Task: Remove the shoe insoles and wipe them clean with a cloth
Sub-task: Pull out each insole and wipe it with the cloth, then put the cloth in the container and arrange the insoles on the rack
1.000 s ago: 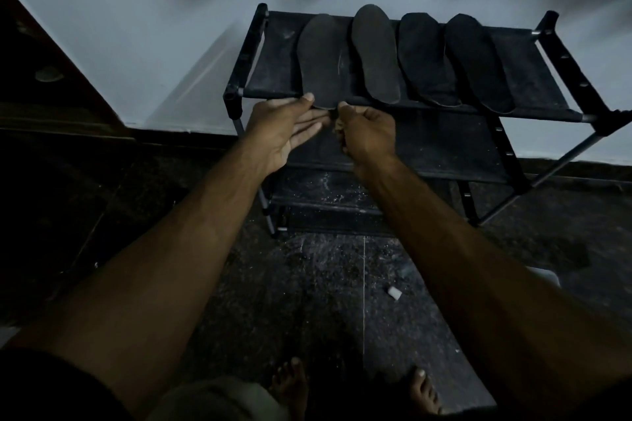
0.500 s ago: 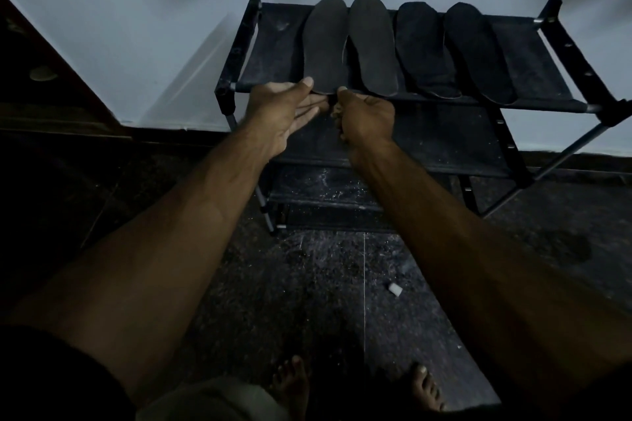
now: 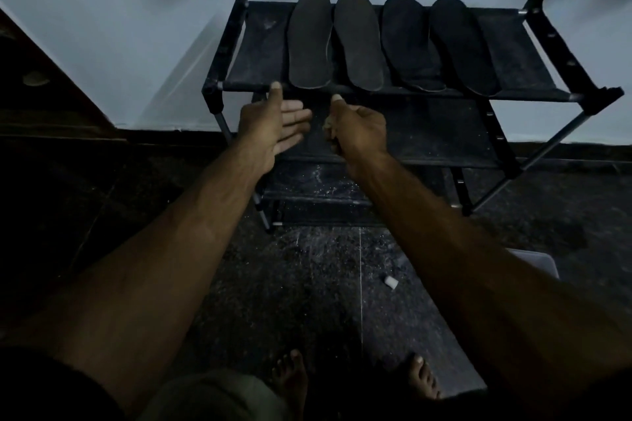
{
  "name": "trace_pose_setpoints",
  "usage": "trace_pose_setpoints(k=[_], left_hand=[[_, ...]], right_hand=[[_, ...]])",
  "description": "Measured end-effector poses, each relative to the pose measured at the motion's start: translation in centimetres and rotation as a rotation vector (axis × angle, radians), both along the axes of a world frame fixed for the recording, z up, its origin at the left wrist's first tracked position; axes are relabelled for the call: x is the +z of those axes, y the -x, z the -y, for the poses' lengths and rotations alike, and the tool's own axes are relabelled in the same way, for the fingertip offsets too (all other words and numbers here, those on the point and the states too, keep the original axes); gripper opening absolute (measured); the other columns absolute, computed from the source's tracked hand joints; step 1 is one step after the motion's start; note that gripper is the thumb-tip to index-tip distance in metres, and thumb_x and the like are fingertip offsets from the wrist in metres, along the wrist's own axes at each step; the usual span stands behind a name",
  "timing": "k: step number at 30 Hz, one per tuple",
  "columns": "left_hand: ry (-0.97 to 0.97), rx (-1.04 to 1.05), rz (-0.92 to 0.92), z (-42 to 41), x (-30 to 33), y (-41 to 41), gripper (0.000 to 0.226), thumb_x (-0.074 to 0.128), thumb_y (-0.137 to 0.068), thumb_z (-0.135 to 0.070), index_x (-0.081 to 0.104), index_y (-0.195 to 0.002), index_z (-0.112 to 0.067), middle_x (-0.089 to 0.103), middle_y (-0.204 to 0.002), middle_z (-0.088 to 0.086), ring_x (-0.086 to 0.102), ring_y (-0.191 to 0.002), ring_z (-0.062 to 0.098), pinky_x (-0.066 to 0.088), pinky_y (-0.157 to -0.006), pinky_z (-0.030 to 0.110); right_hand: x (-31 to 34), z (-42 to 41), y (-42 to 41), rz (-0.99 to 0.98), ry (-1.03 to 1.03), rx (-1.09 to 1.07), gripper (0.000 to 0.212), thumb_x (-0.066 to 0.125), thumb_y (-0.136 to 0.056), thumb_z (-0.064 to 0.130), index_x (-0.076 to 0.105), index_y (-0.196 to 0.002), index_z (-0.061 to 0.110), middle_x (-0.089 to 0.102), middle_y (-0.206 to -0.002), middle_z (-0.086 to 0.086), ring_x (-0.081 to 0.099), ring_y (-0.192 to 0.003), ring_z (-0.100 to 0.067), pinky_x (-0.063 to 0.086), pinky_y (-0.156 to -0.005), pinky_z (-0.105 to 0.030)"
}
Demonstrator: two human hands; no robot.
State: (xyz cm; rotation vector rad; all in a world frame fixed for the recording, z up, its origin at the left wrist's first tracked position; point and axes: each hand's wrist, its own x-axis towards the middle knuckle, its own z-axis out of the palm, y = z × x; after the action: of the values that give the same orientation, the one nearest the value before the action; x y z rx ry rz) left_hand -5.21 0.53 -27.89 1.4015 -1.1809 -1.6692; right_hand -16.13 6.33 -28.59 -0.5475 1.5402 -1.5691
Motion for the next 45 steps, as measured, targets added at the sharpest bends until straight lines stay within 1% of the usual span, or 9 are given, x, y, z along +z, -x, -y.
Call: trace_pose_setpoints(k=[7,12,15,19,25,29,34,41,45], left_hand=[[-0.035,-0.085,0.076,-3.7,-0.9,1.0,0.044,0.028,-0.104,-0.046,0.065,-0.102,-0.022,0.071,-0.104,-0.003,0.069,-0.091,0.009,0.051,-0.074,0.024],[-0.070,-0.208,0.092,-8.2,-1.5,5.1,0.043,0.026,-0.105,-0.044,0.064,-0.104,-0.023,0.071,-0.103,-0.005,0.068,-0.092,0.009,0.049,-0.079,0.025],[-0.096,-0.308,0.081,-11.8,-2.3,8.9,0.043,0.025,-0.105,-0.043,0.062,-0.110,-0.022,0.070,-0.105,-0.005,0.067,-0.094,0.009,0.049,-0.081,0.025],[-0.109,-0.442,0.085,-17.2,-3.5,15.0,0.041,0.025,-0.106,-0.042,0.061,-0.104,-0.024,0.069,-0.100,-0.007,0.065,-0.086,0.007,0.048,-0.081,0.024],[-0.112,-0.561,0.142,-22.9,-6.2,21.8,0.038,0.029,-0.105,-0.040,0.062,-0.102,-0.023,0.071,-0.098,-0.006,0.067,-0.081,0.006,0.049,-0.078,0.023],[-0.126,-0.620,0.205,-25.9,-9.4,25.5,0.038,0.031,-0.105,-0.040,0.063,-0.111,-0.020,0.071,-0.102,-0.004,0.068,-0.085,0.008,0.051,-0.077,0.023],[-0.168,-0.671,0.268,-27.4,-14.6,28.4,0.038,0.033,-0.105,-0.041,0.062,-0.113,-0.019,0.071,-0.102,-0.003,0.068,-0.086,0.010,0.051,-0.080,0.026],[-0.210,-0.678,0.333,-26.7,-21.5,30.8,0.036,0.032,-0.105,-0.040,0.062,-0.101,-0.021,0.071,-0.097,-0.003,0.067,-0.084,0.009,0.051,-0.080,0.027],[-0.239,-0.685,0.371,-25.5,-25.6,32.0,0.038,0.031,-0.105,-0.041,0.063,-0.107,-0.020,0.072,-0.098,-0.004,0.068,-0.085,0.009,0.050,-0.073,0.025]], right_hand=[[0.2,-5.1,3.5,0.103,0.019,0.137,0.016,0.047,-0.099,0.011,0.057,-0.091,0.002,0.060,-0.066,-0.009,0.058,-0.063,-0.020,0.050,-0.055,-0.029],[-0.7,-11.5,9.1,0.061,-0.002,0.107,0.015,0.050,-0.087,-0.008,0.060,-0.096,-0.002,0.063,-0.065,-0.009,0.058,-0.062,-0.021,0.049,-0.058,-0.030],[-1.9,-16.1,13.3,-0.006,-0.028,0.054,0.020,0.047,-0.089,-0.011,0.059,-0.076,-0.001,0.061,-0.057,-0.007,0.054,-0.048,-0.014,0.046,-0.048,-0.021],[-3.9,-23.8,20.0,-0.046,-0.092,-0.055,0.037,0.047,-0.089,-0.011,0.064,-0.063,0.009,0.062,-0.057,-0.005,0.056,-0.051,-0.015,0.047,-0.053,-0.027],[-8.9,-34.1,28.9,-0.079,-0.261,-0.301,0.013,0.060,-0.086,-0.006,0.069,-0.093,0.000,0.070,-0.085,-0.012,0.070,-0.075,-0.017,0.054,-0.069,-0.027],[-13.2,-38.9,31.8,-0.058,-0.342,-0.417,0.017,0.061,-0.082,-0.009,0.068,-0.076,0.005,0.068,-0.078,-0.012,0.068,-0.066,-0.015,0.054,-0.063,-0.027],[-20.3,-41.1,33.5,0.056,-0.438,-0.507,0.015,0.063,-0.080,-0.012,0.065,-0.094,-0.008,0.068,-0.082,-0.018,0.069,-0.064,-0.018,0.054,-0.058,-0.027],[-28.6,-39.0,32.9,0.168,-0.493,-0.533,0.029,0.060,-0.078,-0.017,0.061,-0.057,0.003,0.063,-0.052,-0.009,0.063,-0.050,-0.019,0.057,-0.055,-0.031],[-33.6,-37.3,33.2,0.108,-0.615,-0.488,0.023,0.067,-0.082,-0.004,0.062,-0.061,0.004,0.062,-0.045,-0.002,0.062,-0.043,-0.011,0.056,-0.049,-0.025]])
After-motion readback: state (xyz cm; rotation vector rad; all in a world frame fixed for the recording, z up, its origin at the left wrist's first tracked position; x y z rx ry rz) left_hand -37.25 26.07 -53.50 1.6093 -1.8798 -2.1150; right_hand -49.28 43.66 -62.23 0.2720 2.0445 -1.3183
